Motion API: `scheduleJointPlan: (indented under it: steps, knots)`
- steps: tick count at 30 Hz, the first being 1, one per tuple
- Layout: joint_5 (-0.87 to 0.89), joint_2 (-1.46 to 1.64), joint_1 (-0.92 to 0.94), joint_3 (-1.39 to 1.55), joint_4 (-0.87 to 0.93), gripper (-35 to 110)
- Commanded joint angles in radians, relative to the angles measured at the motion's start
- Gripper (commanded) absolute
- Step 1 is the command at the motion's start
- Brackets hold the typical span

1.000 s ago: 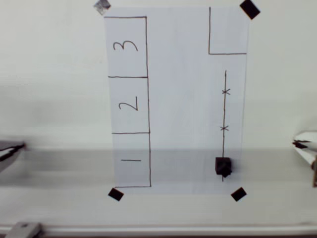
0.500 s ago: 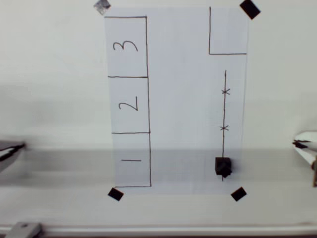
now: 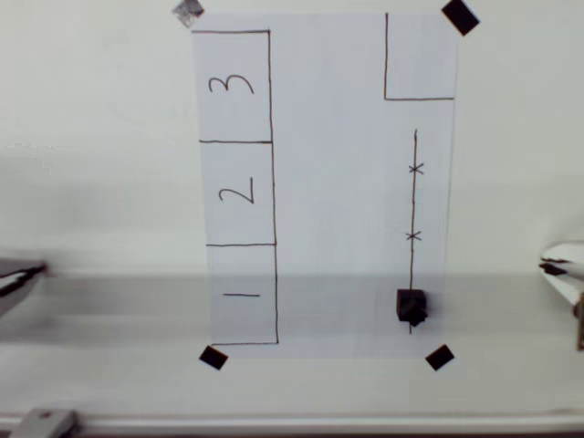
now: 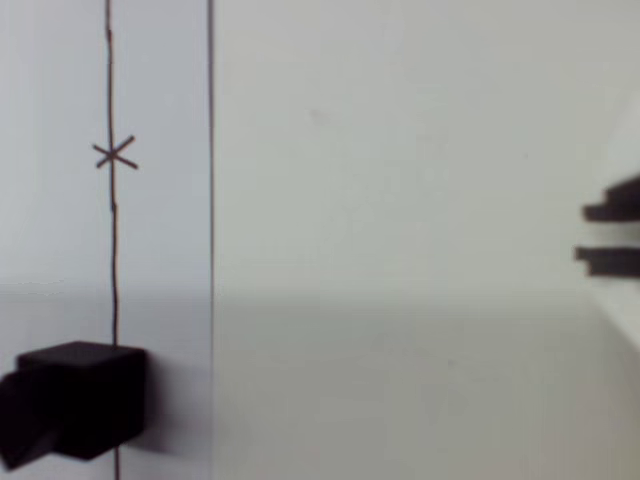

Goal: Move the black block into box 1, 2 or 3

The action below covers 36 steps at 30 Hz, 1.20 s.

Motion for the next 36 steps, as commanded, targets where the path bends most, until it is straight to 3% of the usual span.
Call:
scheduleJointPlan:
  steps: [1,13,28,36]
  knots:
    - [-0.014,0.0,-0.012,0.011,0.021,5]
    - [-0.058,-0.052,-0.018,-0.035,-0.025,5]
    - [0.08,-0.653,-0.095,-0.606,-0.043,7]
    - [0.144,-0.885,-0.16,-0.75,-0.14,10]
